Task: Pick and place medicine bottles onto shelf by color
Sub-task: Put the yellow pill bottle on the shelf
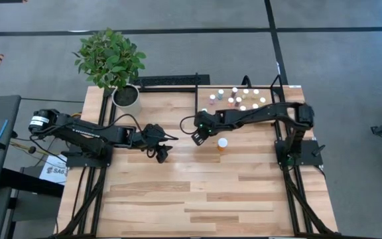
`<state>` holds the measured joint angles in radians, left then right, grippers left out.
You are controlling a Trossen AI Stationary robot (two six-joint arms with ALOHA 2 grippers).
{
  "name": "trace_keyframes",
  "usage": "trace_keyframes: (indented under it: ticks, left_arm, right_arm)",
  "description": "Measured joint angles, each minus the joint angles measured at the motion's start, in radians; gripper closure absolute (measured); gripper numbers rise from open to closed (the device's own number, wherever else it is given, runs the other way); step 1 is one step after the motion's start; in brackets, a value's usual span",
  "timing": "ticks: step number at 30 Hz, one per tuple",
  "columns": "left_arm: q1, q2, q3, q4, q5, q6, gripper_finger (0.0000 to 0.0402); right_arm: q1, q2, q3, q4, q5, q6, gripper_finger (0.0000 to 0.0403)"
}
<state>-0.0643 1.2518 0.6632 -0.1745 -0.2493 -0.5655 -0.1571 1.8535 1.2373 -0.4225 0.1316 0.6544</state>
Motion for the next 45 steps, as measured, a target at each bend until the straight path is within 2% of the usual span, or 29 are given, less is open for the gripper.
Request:
trace_keyframes:
  ticks: [6,15,19,23,28,35,41,45]
  left_arm:
    - [0.0,0.0,0.0,0.002,0.0,-0.003,0.0191]
    - [0.0,0.005,-0.001,0.009,-0.002,0.006,0.0191]
    - [0.0,0.005,-0.001,0.008,-0.011,0.006,0.0191]
    - [0.0,0.005,-0.001,0.009,-0.016,0.006,0.0191]
    - [0.0,0.005,-0.001,0.008,-0.024,0.002,0.0191]
    - [0.0,0.005,-0.001,0.009,-0.025,-0.019,0.0191]
    - [0.0,0.005,-0.001,0.008,-0.026,-0.022,0.0191]
    - [0.006,0.005,-0.001,0.008,-0.026,-0.022,0.0191]
  right_arm:
    - [-0.021,-0.089,0.001,-0.108,-0.002,-0.005,0.026]
    - [-0.099,-0.291,0.0,-0.291,0.003,-0.062,0.0275]
    - [-0.144,-0.331,0.0,-0.318,0.059,-0.104,0.0267]
    - [-0.185,-0.319,0.0,-0.321,0.08,-0.16,0.0263]
    - [-0.215,-0.244,0.0,-0.323,0.09,-0.217,0.0267]
    - [-0.243,-0.144,0.003,-0.306,0.125,-0.222,0.0265]
    - [-0.247,-0.135,0.001,-0.275,0.181,-0.222,0.0269]
    - [-0.272,-0.142,-0.001,-0.244,0.182,-0.235,0.0268]
